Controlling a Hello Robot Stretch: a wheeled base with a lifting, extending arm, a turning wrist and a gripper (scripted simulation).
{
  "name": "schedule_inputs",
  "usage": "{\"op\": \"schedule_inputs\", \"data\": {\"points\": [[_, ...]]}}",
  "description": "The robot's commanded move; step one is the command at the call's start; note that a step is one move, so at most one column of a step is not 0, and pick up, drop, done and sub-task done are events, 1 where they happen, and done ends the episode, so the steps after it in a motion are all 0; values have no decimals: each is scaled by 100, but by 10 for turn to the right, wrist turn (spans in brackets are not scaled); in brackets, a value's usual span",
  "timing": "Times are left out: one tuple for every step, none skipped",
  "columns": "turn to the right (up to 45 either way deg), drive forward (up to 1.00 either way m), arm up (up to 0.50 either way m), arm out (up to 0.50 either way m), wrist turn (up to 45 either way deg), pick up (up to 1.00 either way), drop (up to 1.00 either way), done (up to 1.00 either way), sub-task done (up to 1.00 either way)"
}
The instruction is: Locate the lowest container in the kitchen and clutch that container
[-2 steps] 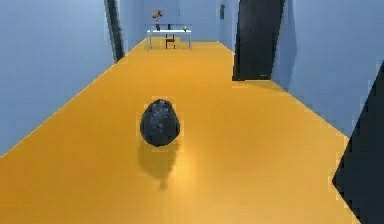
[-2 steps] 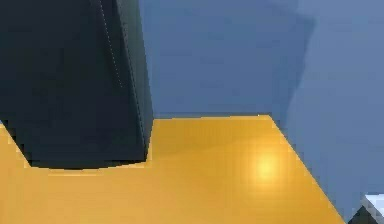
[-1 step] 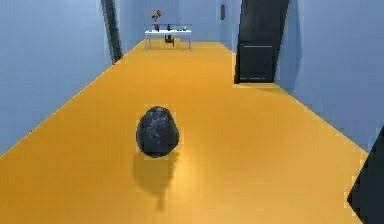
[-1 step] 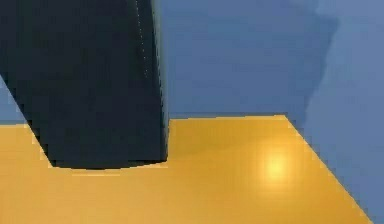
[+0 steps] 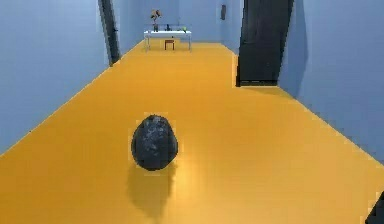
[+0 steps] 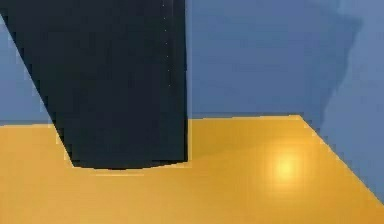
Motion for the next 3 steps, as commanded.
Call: {"op": "schedule_inputs", "data": {"points": [[-420, 0, 0, 0, 0, 0, 0, 0, 0], [0, 100, 0, 0, 0, 0, 0, 0, 0], [-30, 0, 0, 0, 0, 0, 0, 0, 0]]}}
